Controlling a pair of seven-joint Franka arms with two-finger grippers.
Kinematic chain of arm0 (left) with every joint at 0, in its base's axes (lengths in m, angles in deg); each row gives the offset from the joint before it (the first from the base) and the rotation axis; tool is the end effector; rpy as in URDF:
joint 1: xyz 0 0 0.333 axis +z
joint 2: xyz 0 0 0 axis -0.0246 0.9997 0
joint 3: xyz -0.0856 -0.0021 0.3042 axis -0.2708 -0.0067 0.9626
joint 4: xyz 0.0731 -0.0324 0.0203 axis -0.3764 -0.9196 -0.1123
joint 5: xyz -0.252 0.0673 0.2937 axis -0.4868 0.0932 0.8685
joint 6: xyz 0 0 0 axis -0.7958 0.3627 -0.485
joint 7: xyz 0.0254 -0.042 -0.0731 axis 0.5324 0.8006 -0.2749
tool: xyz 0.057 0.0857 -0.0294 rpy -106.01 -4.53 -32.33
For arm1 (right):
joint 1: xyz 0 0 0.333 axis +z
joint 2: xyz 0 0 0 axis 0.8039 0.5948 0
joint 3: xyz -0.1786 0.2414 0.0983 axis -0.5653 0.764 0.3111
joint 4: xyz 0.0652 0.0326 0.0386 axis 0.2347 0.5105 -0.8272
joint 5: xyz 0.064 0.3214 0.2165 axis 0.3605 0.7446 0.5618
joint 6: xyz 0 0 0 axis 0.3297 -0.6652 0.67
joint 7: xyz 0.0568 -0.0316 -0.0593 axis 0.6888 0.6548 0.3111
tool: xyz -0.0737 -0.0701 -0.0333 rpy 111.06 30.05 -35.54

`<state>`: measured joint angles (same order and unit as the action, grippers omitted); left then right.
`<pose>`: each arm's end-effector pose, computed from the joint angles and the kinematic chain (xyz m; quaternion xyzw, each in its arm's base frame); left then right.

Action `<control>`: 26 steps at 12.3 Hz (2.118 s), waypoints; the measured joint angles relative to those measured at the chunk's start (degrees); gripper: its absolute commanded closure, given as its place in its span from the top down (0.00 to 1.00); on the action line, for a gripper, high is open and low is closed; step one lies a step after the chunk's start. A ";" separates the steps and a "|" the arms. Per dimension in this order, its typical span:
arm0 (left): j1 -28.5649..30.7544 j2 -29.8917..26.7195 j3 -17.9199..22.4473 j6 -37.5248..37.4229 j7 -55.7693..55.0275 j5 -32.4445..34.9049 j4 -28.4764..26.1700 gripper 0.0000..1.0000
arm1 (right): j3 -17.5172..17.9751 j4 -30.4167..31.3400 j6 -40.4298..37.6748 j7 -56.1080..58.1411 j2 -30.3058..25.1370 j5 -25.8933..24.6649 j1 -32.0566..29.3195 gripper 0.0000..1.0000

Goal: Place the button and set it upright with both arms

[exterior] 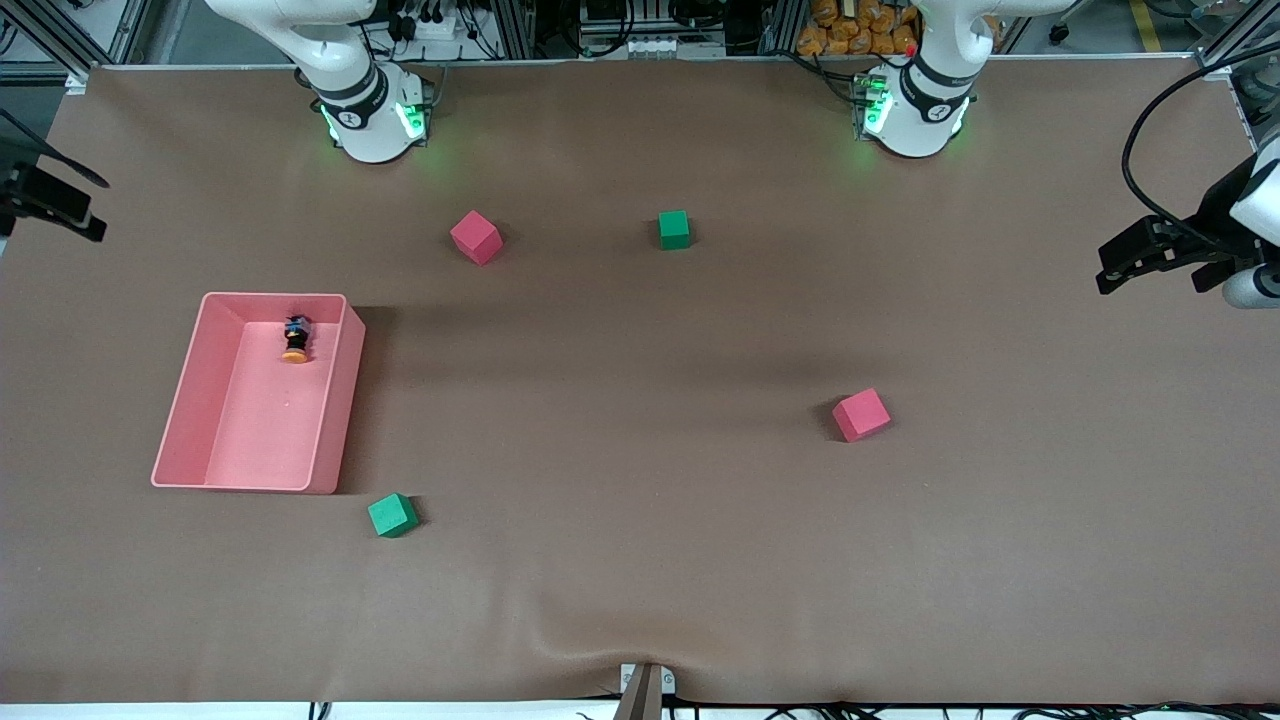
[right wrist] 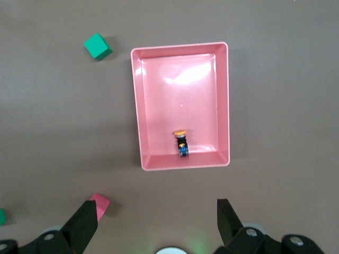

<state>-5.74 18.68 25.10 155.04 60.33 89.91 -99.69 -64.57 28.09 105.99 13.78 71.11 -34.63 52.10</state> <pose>0.5704 -0.0351 0.6369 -0.9998 -0.0034 -0.0193 0.0084 0.5328 -0.0499 0.6564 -0.9987 0.0435 0.0265 0.0074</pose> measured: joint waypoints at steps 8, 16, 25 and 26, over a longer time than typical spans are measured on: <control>0.10 0.02 0.03 0.00 0.00 0.00 0.00 1.00 | -0.02 3.61 1.94 1.84 -1.93 -0.42 -0.18 1.00; 0.19 0.36 0.07 -0.02 0.00 0.00 -0.18 1.00 | -0.10 9.22 4.73 8.97 3.58 -0.60 -2.19 1.00; 0.22 0.46 0.08 -0.04 0.51 0.00 -0.37 1.00 | -0.09 18.61 12.42 8.52 7.77 -1.83 -4.74 1.00; 0.23 0.51 0.08 -0.04 0.60 0.00 -0.42 1.00 | 0.27 20.74 14.80 5.94 7.82 -1.83 -4.55 1.00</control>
<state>-5.51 19.19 25.18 155.00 60.94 89.91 -100.11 -64.30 48.83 120.79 19.72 78.93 -36.47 47.55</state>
